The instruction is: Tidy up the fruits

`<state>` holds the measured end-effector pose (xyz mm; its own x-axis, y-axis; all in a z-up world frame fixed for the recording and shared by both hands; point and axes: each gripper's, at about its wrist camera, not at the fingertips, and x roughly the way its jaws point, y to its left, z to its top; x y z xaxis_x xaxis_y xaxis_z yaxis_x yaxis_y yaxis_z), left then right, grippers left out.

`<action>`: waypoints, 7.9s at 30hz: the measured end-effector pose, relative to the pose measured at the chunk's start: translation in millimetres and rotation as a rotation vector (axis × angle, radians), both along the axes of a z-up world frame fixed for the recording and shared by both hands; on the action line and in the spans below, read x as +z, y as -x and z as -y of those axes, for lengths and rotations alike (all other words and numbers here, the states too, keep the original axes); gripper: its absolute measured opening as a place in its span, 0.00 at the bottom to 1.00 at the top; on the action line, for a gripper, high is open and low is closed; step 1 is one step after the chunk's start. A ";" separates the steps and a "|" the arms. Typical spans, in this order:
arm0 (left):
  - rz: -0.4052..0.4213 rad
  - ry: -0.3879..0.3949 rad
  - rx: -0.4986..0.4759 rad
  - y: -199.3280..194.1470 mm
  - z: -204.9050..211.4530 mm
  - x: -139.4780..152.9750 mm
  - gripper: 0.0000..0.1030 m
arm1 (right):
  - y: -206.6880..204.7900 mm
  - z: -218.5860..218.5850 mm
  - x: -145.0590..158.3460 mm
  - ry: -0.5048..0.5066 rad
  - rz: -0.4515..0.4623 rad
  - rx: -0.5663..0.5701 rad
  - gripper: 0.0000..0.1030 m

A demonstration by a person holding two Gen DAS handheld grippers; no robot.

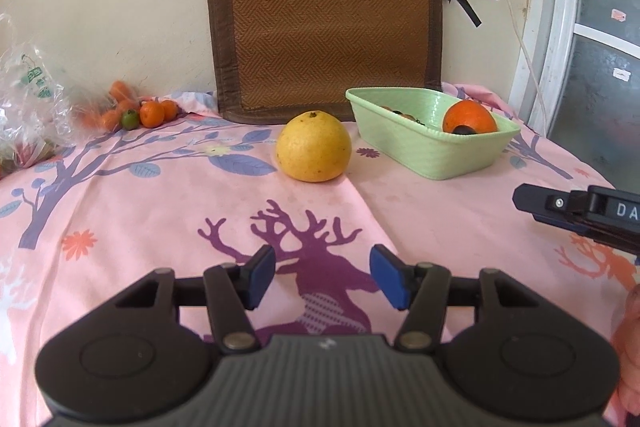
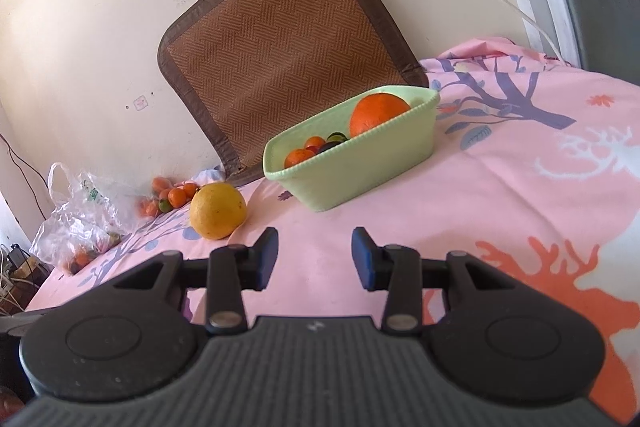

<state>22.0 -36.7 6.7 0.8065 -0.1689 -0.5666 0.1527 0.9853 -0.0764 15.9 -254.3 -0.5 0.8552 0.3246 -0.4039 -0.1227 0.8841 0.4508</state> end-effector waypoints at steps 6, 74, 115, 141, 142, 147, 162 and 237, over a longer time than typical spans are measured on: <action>0.016 -0.007 -0.012 3.1 2.0 0.5 0.52 | -0.6 0.1 -0.5 -0.004 -0.008 -0.005 0.42; 0.103 0.116 0.158 -3.4 -100.8 2.4 0.57 | -125.9 -158.8 -7.6 0.639 0.083 0.368 0.66; 0.108 0.088 0.147 -2.1 -97.3 1.0 0.63 | -18.5 -116.9 -5.6 0.420 0.106 0.463 0.69; 0.086 -0.015 0.126 -0.9 -84.2 0.4 0.63 | 10.3 -85.0 -5.3 0.311 0.086 0.390 0.72; 0.086 -0.013 0.126 -0.7 -84.4 0.4 0.63 | 10.3 -84.2 -5.3 0.305 0.086 0.388 0.72; 0.085 -0.010 0.123 -0.4 -83.6 0.3 0.63 | 10.4 -79.0 -5.2 0.283 0.089 0.388 0.72; 0.125 -0.003 0.003 10.9 -76.9 3.2 0.75 | 10.4 -76.0 -4.9 0.262 0.087 0.401 0.72; 0.130 0.196 -0.211 38.8 -66.8 5.6 0.83 | 7.5 -87.3 -8.3 0.318 0.067 0.408 0.72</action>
<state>-16.9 30.1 12.3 0.8056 -0.4363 -0.4008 0.3735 0.8992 -0.2280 8.4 -167.0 -8.7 0.7119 0.5072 -0.4858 -0.5052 0.8503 0.1476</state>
